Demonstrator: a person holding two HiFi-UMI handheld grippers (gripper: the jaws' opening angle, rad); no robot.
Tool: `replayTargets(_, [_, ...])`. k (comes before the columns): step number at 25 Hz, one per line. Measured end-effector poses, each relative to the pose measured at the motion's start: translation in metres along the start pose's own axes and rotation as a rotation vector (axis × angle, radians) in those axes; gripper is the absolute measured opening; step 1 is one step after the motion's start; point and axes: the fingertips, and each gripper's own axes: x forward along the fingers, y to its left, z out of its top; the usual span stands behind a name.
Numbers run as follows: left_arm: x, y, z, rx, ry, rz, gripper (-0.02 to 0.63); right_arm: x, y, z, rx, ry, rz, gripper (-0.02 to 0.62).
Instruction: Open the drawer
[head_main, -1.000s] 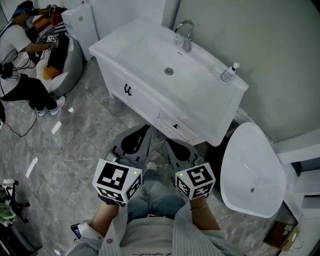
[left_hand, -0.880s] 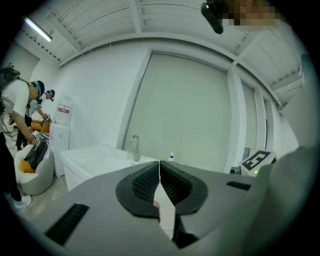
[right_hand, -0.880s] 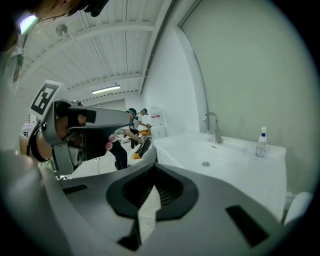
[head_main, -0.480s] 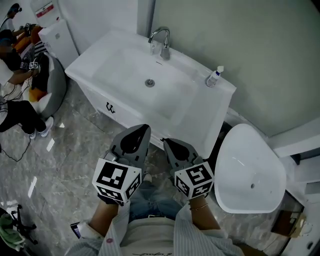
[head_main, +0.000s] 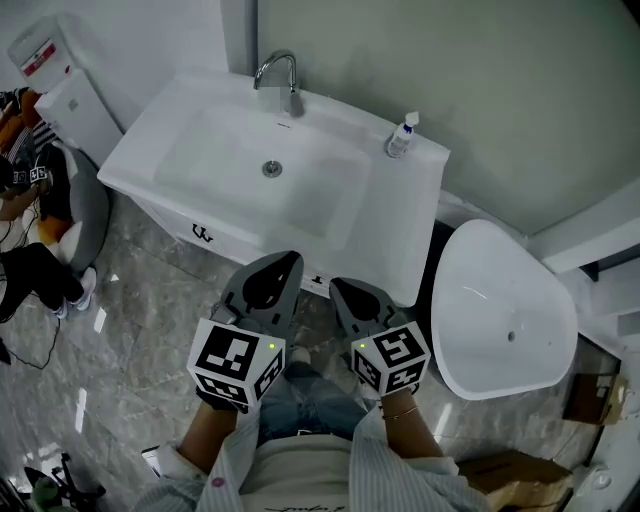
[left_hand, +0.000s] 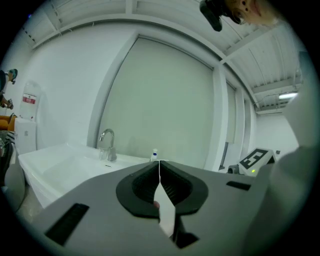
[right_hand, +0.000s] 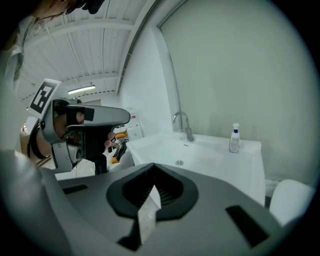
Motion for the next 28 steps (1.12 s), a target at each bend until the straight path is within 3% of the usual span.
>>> replayTargets(14, [0.011,0.027,-0.013,-0.024,0.063,-0.155,0.020,0.023,0.000,-0.008,0.109,0.007,-0.170,0.011])
replayTargets(28, [0.021,0.049,-0.091,-0.083,0.135,-0.166,0.020,0.057,0.006,-0.070,0.171,0.074,-0.187,0.011])
